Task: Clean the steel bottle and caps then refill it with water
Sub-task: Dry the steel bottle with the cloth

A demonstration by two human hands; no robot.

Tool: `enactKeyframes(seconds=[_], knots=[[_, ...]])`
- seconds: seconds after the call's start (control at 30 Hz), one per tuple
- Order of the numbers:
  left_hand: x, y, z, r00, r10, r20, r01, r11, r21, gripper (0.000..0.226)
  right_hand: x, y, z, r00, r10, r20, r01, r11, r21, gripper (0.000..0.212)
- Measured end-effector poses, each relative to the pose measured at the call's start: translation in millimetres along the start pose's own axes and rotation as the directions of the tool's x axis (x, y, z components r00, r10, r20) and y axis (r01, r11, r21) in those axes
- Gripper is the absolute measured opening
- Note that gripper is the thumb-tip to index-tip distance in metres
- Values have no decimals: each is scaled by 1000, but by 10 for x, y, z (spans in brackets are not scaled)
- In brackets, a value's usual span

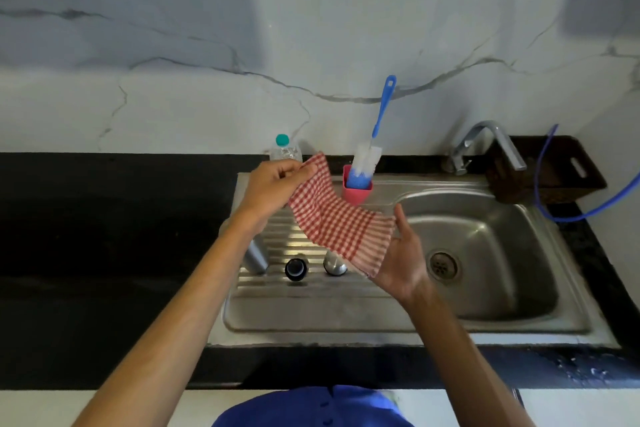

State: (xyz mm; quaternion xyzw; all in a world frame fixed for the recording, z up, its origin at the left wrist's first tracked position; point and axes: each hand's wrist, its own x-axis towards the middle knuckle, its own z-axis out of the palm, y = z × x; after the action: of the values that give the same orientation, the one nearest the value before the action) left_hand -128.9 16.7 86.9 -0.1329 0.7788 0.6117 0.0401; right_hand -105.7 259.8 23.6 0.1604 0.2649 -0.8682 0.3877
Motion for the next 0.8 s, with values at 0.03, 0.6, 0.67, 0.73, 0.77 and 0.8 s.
enactKeyframes(seconds=[0.03,0.6,0.67,0.73,0.77,0.8], knots=[[-6,-20,20,999,-12,-31,12,1000,-25,24,-34,8,11,1000,-21,5,20,1000,19,91],[-501,127,334,948,50,315,-162,926,340,65,122,49,108,969,-117,-216,94,989,-115,72],[-551,186,-43,988,101,115,-126,962,240,59,148,15,92,960,-143,-240,107,982,-157,55],[-611,119,-438,992,128,21,-129,963,237,67,187,-16,44,948,-170,-268,113,970,-213,47],[-623,17,-610,992,122,3,-118,950,289,80,193,-24,19,946,-172,-275,111,969,-221,46],[-626,-107,-751,995,97,-10,-89,944,318,96,192,-31,-4,943,-170,-286,108,969,-221,45]])
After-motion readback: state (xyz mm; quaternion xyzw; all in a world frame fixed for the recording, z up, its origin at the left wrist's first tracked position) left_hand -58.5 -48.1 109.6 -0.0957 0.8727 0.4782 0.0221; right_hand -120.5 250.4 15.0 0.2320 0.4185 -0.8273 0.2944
